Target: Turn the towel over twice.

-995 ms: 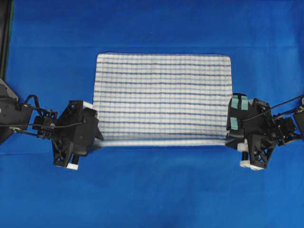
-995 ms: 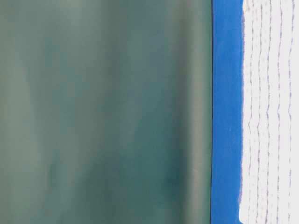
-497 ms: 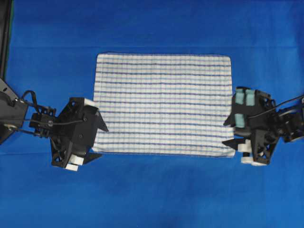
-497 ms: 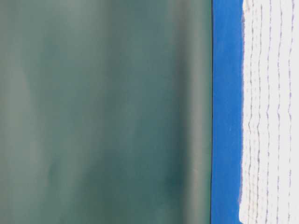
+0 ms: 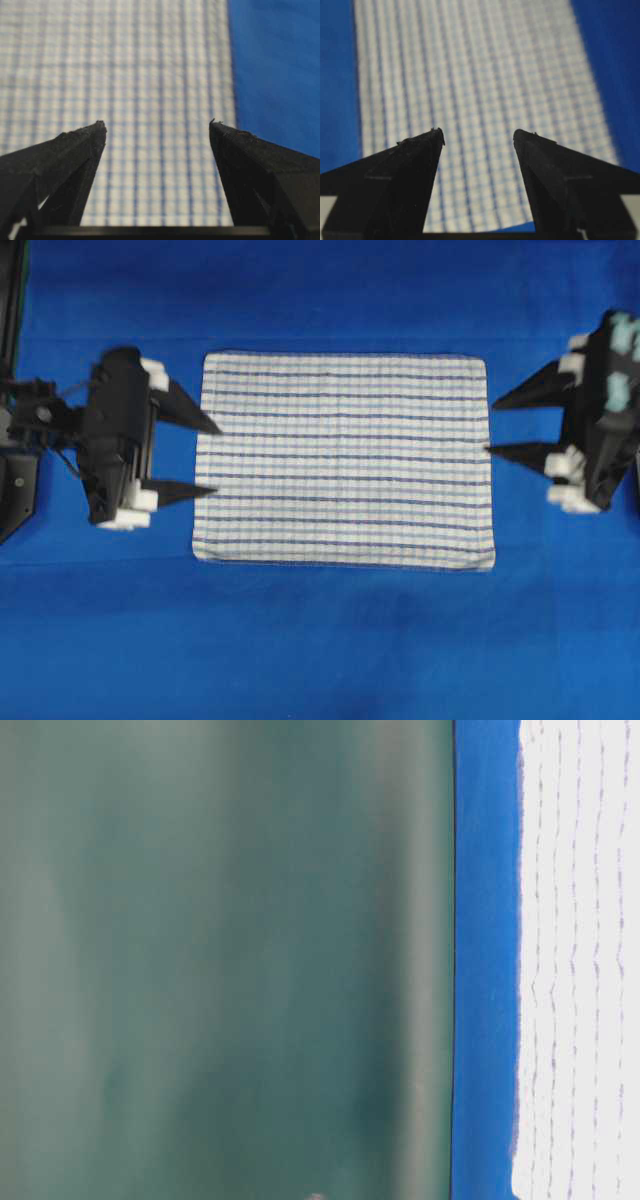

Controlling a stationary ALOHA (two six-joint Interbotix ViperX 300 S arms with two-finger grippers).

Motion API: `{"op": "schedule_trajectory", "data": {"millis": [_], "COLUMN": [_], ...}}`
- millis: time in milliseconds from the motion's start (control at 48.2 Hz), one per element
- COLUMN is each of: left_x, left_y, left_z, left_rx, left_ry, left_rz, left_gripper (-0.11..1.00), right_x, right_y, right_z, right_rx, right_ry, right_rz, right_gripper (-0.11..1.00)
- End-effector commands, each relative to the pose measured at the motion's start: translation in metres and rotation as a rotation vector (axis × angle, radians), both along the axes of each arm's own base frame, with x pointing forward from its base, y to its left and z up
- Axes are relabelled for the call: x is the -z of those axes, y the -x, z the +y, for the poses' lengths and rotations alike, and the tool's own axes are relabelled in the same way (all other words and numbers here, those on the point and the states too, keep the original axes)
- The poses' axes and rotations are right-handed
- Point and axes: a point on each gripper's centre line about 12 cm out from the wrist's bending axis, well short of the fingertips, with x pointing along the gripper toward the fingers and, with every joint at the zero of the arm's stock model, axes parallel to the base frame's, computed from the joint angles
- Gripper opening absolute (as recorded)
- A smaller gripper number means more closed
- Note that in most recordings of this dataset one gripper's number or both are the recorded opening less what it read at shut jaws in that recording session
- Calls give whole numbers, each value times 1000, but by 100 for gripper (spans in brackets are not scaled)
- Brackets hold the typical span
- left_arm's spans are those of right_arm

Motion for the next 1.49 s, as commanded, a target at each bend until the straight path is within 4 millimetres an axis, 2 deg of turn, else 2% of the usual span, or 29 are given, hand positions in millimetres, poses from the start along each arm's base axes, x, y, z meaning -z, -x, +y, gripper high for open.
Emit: {"op": "schedule_trajectory", "data": {"millis": [0,311,539,642,850,1057,1223,1472], "left_x": [-13,-23,-39,-44,-37,-13,9,28], "left_y": [0,7,37,54,95,129,142,146], "left_z": [9,16,23,23,24,24,23,23], "left_rx": [-33,-56,-93,-97,-117,-149,-158,-160], "left_ry": [1,-3,-9,-16,-29,-27,-20,-14], "left_rz": [-44,-80,-170,-221,-314,-398,-410,-395], "left_gripper": [77,76,75,75,75,75,75,75], "right_x": [-11,-24,-51,-54,-33,-4,16,26], "right_y": [4,16,51,69,99,113,116,112], "right_z": [-7,-11,-19,-21,-22,-23,-24,-25], "right_rx": [21,40,61,63,68,76,84,89], "right_ry": [12,20,90,113,109,92,65,55], "right_rz": [-41,-85,-197,-252,-306,-325,-364,-379], "right_gripper": [62,62,60,60,59,59,58,57]}}
